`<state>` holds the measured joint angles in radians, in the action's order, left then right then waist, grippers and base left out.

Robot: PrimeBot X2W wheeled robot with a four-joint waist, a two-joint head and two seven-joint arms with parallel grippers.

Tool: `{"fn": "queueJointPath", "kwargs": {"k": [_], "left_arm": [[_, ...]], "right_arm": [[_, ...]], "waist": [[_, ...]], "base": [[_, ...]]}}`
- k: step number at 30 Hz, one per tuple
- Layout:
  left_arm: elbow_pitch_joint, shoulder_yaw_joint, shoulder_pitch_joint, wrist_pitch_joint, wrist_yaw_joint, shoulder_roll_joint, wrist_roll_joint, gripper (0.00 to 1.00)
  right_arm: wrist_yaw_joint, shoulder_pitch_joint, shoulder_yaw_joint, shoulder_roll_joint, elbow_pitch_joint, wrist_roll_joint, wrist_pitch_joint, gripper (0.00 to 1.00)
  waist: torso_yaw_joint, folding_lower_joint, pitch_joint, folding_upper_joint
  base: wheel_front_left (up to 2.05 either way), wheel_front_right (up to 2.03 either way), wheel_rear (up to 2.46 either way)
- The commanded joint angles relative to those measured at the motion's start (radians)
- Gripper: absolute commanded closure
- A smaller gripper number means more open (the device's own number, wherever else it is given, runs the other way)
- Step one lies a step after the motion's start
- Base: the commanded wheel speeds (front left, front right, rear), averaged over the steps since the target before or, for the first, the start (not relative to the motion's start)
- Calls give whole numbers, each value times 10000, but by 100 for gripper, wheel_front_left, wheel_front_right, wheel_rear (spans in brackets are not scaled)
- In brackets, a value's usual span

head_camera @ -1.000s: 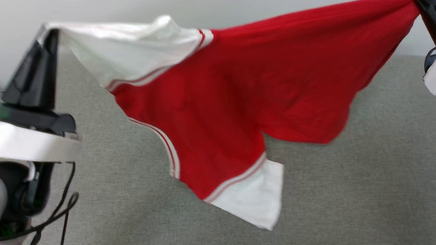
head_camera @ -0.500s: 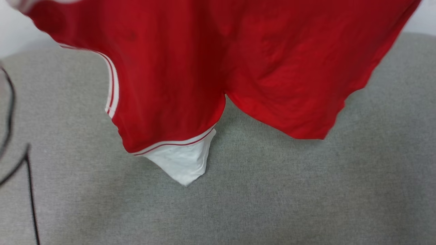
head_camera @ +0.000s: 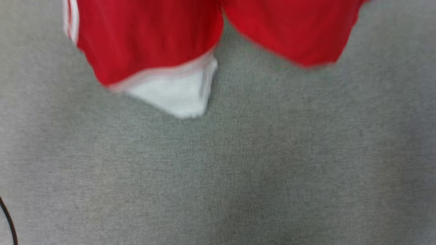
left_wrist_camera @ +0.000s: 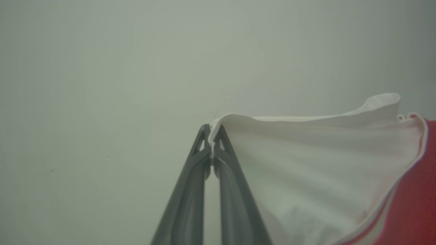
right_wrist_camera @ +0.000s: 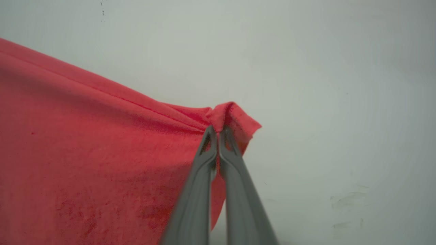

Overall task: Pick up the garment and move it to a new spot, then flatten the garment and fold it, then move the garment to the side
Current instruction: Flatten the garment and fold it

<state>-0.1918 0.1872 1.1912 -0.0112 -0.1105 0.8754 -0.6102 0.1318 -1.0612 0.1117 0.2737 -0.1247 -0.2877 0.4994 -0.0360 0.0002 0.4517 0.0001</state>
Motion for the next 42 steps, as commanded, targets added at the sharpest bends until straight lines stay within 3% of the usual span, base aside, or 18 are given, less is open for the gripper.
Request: {"fn": "queueJointPath", "kwargs": {"k": [1,5,8,14,19,27,34,42], "left_arm": [[823,209,1141,1,348,10,234,100],[2639,751,3324,121,975,-272,786,100],[3637,985,4466,345,1213,-503,1149,100],[6376,1358,7068,1555,1445,-1331,1894,100],[8241,1738,7778,2405,1689,-2084,2111,100],[8706,1957,5994,2762,1926,-2976,1940,100],[7195,1429,2565,2770,1998,-3787,1869,100],[5713,1324,-1682,2773,1896,-4420,1927,100]], "right_arm": [[-22,-829,79,83,619,363,-255,100],[-26,-2438,255,101,2040,983,-986,100],[-28,-3271,313,68,2838,1364,-1413,100],[-68,-5350,696,-149,5267,2654,-2868,100],[-69,-6500,882,-389,6865,3750,-4055,100],[-25,-6143,1124,-889,8226,4197,-5202,100],[-19,-4548,1098,-1302,9170,3846,-6135,100],[-19,-2125,852,-1338,9754,2751,-6584,100]], "waist": [[29,-2,1085,-1],[63,-2,1751,-1],[75,-2,2024,-1],[174,-2,2581,-1],[493,-2,3002,-1],[892,-2,3021,-1],[1098,-2,2300,-1],[1262,-2,805,-1]], "base": [[0,0,0],[0,0,0],[0,0,0],[0,0,0],[0,0,0],[0,0,0],[0,0,0],[0,0,0]]}}
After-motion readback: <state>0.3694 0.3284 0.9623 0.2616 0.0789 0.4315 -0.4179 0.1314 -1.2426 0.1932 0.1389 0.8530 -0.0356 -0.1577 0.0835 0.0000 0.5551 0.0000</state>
